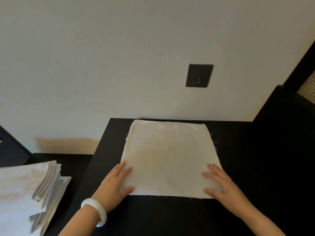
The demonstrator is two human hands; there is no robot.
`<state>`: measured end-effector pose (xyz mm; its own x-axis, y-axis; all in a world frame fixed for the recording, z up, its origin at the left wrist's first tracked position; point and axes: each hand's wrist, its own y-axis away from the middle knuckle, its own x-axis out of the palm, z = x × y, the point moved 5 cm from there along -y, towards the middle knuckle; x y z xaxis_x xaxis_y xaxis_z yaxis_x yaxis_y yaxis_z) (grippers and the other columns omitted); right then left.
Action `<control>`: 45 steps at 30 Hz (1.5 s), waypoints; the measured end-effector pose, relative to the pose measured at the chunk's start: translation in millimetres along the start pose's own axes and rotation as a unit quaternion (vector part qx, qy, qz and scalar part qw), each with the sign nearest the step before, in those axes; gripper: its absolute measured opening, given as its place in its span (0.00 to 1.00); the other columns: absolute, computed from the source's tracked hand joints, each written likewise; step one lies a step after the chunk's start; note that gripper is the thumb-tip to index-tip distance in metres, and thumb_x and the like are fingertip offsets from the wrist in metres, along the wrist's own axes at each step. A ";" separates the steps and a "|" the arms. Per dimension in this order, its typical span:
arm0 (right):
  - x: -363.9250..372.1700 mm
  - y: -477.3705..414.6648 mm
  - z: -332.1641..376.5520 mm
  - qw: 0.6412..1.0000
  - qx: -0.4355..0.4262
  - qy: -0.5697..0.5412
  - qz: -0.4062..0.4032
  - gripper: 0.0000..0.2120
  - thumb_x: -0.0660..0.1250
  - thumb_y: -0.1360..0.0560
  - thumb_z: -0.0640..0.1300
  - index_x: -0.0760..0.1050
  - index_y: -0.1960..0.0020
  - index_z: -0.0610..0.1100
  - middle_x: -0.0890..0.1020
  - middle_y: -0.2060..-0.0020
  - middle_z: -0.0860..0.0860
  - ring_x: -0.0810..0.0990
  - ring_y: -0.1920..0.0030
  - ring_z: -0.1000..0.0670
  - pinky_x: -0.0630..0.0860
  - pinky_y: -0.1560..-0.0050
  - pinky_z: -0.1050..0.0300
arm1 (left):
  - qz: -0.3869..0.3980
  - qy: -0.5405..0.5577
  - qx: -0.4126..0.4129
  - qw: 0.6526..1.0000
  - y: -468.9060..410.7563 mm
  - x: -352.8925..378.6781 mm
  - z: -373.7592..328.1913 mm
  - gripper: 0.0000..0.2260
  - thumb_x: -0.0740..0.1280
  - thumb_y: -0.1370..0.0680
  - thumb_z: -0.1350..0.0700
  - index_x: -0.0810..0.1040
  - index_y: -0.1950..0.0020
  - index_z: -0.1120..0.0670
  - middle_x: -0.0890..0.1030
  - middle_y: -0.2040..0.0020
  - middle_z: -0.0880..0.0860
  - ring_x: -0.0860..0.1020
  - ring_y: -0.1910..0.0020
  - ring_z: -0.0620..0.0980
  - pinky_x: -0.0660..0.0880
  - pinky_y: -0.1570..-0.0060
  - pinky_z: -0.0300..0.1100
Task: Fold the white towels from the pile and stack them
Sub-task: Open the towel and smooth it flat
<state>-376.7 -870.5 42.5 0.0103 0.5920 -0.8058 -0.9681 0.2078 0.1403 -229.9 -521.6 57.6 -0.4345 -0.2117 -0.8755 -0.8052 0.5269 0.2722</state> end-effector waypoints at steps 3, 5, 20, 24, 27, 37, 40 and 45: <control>2.0 10.3 0.1 0.999 -0.050 0.007 0.019 0.25 0.75 0.30 0.55 0.70 0.39 0.73 0.50 0.32 0.81 0.40 0.30 0.76 0.40 0.29 0.64 | -0.005 0.001 0.051 0.999 14.2 -5.8 -1.9 0.25 0.70 0.26 0.41 0.64 0.33 0.32 0.52 0.26 0.37 0.51 0.25 0.45 0.55 0.24 0.51; -0.2 12.1 1.3 0.999 -0.050 -0.006 -0.018 0.22 0.76 0.30 0.53 0.74 0.42 0.71 0.55 0.32 0.80 0.44 0.29 0.76 0.42 0.28 0.65 | -0.022 0.011 0.064 0.998 17.9 -9.7 -3.8 0.19 0.70 0.25 0.43 0.68 0.38 0.32 0.57 0.30 0.35 0.54 0.29 0.42 0.58 0.25 0.49; -70.6 3.5 45.2 0.948 0.092 0.033 0.302 0.05 0.71 0.25 0.52 0.80 0.58 0.63 0.85 0.58 0.60 0.82 0.57 0.62 0.75 0.53 0.63 | 0.206 0.008 0.051 0.977 20.7 -63.0 -11.7 0.04 0.68 0.22 0.47 0.78 0.52 0.37 0.80 0.51 0.33 0.77 0.48 0.33 0.71 0.39 0.36; -92.4 -24.9 54.2 0.948 0.113 -0.021 0.297 0.02 0.71 0.25 0.50 0.82 0.55 0.54 0.86 0.57 0.55 0.84 0.54 0.58 0.76 0.44 0.58 | 0.236 0.070 0.056 0.968 2.4 -93.9 -21.7 0.06 0.69 0.23 0.50 0.81 0.55 0.37 0.82 0.54 0.36 0.80 0.51 0.35 0.73 0.43 0.38; -92.3 -57.9 40.4 0.974 0.149 -0.103 0.134 0.03 0.72 0.25 0.50 0.82 0.54 0.51 0.86 0.57 0.53 0.85 0.55 0.56 0.77 0.45 0.55 | 0.142 0.102 0.016 0.985 -32.2 -98.9 -18.2 0.04 0.69 0.21 0.52 0.80 0.54 0.43 0.83 0.54 0.43 0.82 0.54 0.42 0.78 0.49 0.38; -42.8 -81.5 2.7 0.965 0.243 -0.083 -0.058 0.17 0.72 0.27 0.54 0.71 0.42 0.59 0.76 0.46 0.59 0.77 0.47 0.55 0.76 0.50 0.55 | -0.067 0.161 -0.137 0.975 -80.3 -42.7 9.8 0.04 0.63 0.20 0.46 0.75 0.50 0.44 0.79 0.56 0.44 0.78 0.58 0.43 0.70 0.62 0.32; -42.4 -81.1 7.4 0.974 0.218 -0.040 -0.035 0.14 0.73 0.27 0.52 0.69 0.49 0.63 0.75 0.48 0.60 0.75 0.50 0.57 0.73 0.54 0.59 | -0.096 0.185 -0.132 0.969 -80.2 -40.1 10.0 0.04 0.62 0.19 0.48 0.75 0.53 0.42 0.80 0.57 0.45 0.79 0.59 0.43 0.70 0.63 0.32; -69.5 -86.1 21.4 0.977 0.166 -0.066 -0.116 0.07 0.70 0.24 0.47 0.76 0.59 0.57 0.81 0.62 0.55 0.79 0.60 0.56 0.72 0.64 0.59 | -0.170 0.201 -0.111 0.958 -83.7 -59.7 7.6 0.07 0.64 0.19 0.50 0.76 0.56 0.43 0.79 0.61 0.45 0.78 0.62 0.43 0.68 0.66 0.31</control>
<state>-288.7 -912.8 98.7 0.2736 0.5887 -0.7607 -0.8007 0.5776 0.1589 -133.6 -546.8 84.1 -0.2163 -0.6636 -0.7161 -0.9744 0.1930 0.1155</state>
